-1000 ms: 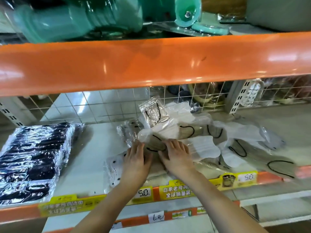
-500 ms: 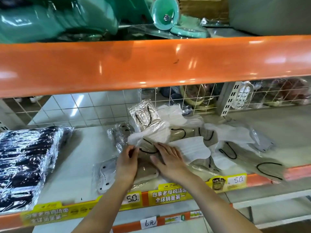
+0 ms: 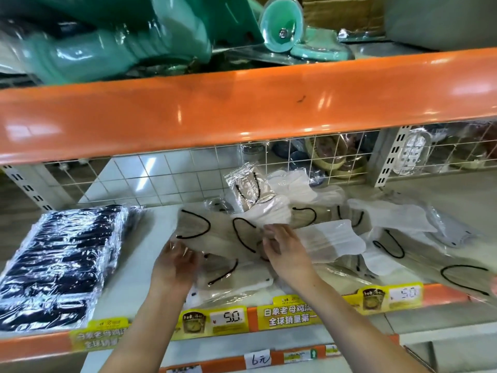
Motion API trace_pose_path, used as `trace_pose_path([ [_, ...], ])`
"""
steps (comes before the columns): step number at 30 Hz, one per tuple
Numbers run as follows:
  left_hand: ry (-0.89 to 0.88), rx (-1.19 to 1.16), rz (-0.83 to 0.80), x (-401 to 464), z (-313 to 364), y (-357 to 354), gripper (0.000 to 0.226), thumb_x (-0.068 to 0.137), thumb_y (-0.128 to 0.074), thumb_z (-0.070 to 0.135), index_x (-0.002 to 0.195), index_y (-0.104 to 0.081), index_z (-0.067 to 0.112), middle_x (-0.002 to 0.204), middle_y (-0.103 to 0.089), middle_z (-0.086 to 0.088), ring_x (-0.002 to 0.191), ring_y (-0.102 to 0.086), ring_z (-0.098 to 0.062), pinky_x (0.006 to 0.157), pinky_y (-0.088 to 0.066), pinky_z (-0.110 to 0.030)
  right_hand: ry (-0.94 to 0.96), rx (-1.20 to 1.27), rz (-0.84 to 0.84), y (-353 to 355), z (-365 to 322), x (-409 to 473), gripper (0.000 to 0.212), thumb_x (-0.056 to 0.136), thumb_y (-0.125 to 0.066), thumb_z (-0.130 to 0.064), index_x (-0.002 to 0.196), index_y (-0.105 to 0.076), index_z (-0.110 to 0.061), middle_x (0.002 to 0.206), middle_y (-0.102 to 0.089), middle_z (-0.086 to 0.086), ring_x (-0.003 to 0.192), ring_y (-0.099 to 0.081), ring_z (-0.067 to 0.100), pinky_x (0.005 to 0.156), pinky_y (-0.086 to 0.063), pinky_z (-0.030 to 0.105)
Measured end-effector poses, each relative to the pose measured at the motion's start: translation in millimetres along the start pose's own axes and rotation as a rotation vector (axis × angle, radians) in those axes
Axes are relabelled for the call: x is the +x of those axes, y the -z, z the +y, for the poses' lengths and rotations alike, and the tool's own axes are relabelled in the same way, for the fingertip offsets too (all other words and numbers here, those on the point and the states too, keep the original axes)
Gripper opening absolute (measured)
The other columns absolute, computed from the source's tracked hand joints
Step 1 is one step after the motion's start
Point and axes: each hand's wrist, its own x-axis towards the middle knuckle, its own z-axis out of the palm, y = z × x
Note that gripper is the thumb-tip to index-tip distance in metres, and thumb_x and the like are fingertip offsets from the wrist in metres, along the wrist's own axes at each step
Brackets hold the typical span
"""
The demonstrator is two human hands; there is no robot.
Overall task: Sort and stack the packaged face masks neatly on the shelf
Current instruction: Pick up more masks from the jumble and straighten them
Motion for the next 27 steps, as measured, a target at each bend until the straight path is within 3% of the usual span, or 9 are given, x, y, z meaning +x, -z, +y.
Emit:
trace_pose_path([
  [3,0.001,-0.102,-0.077,-1,11,14,0.045,0.035,-0.084,-0.006,0.047,-0.048,0.018,0.044,-0.041,0.01,0.045,-0.043,-0.007,0.058,-0.049,-0.021,-0.127,0.196,-0.071,-8,-25,1,0.045,0.094,-0.057,-0.029,0.135,-0.046,-0.012,0.121,-0.057,0.005,0.109,-0.057,0.019,0.082,-0.035,0.015],
  [6,0.001,-0.281,-0.031,-6,23,20,0.068,0.004,-0.091,0.005,0.057,-0.05,0.018,0.048,-0.044,0.006,0.043,-0.044,-0.009,0.05,-0.046,-0.015,-0.315,0.492,-0.176,-12,-47,7,0.048,0.093,-0.06,-0.028,0.135,-0.041,-0.017,0.116,-0.06,0.003,0.097,-0.059,0.012,0.074,-0.041,0.017],
  [8,-0.052,-0.196,-0.001,-13,30,22,0.045,0.041,-0.09,0.0,0.063,-0.056,0.02,0.061,-0.05,0.002,0.048,-0.049,-0.01,0.052,-0.049,-0.019,-0.329,0.598,-0.188,-16,-58,10,0.026,0.093,-0.061,-0.018,0.115,-0.049,-0.022,0.096,-0.063,0.001,0.08,-0.058,0.01,0.06,-0.042,0.009],
  [10,-0.183,0.126,0.142,-21,32,25,0.037,0.085,-0.056,-0.01,0.102,-0.063,0.021,0.094,-0.059,-0.011,0.072,-0.06,-0.018,0.072,-0.053,-0.032,-0.308,0.625,-0.177,-24,-66,12,0.022,0.091,-0.06,-0.007,0.098,-0.049,-0.025,0.088,-0.063,0.004,0.069,-0.058,0.011,0.054,-0.044,0.01],
  [13,-0.584,0.994,0.356,-31,33,40,0.067,0.091,-0.049,-0.007,0.149,-0.024,0.018,0.152,-0.03,-0.012,0.135,-0.035,-0.027,0.103,-0.029,-0.029,-0.291,0.586,-0.186,-38,-75,19,0.015,0.092,-0.058,-0.005,0.098,-0.051,-0.017,0.082,-0.06,0.006,0.049,-0.056,0.007,0.054,-0.049,0.026],
  [16,-0.968,1.643,0.122,-28,34,60,0.063,0.09,-0.059,0.021,0.146,-0.03,0.019,0.153,-0.03,-0.008,0.139,-0.024,-0.026,0.111,-0.023,-0.037,-0.277,0.491,-0.196,-54,-85,27,0.021,0.091,-0.061,-0.012,0.11,-0.054,-0.016,0.086,-0.063,0.0,0.069,-0.064,0.013,0.074,-0.054,0.038],
  [19,-0.738,1.877,-0.106,-11,32,72,0.06,0.084,-0.046,0.041,0.142,-0.039,0.026,0.15,-0.037,-0.001,0.138,-0.033,-0.023,0.11,-0.032,-0.038,-0.275,0.453,-0.234,-72,-96,31,0.026,0.088,-0.062,-0.018,0.114,-0.057,-0.016,0.095,-0.068,0.004,0.085,-0.066,0.021,0.082,-0.055,0.047],
  [23,-0.572,1.999,-0.13,13,31,82,0.058,0.097,-0.032,0.02,0.15,-0.013,0.036,0.154,-0.001,0.016,0.146,-0.009,-0.01,0.119,-0.01,-0.029,-0.236,0.364,-0.265,-88,-116,31,0.049,0.093,-0.055,-0.013,0.139,-0.039,-0.013,0.113,-0.059,0.001,0.082,-0.059,0.013,0.078,-0.056,0.038],
  [27,-0.448,1.964,-0.057,30,32,87,0.05,0.102,-0.023,0.024,0.147,-0.018,0.045,0.159,-0.009,0.012,0.146,-0.006,-0.01,0.117,-0.005,-0.029,-0.025,-0.009,-0.164,-104,-125,31,0.069,0.092,-0.053,-0.009,0.151,-0.016,-0.009,0.141,-0.031,0.008,0.132,-0.03,0.023,0.114,-0.027,0.038],
])
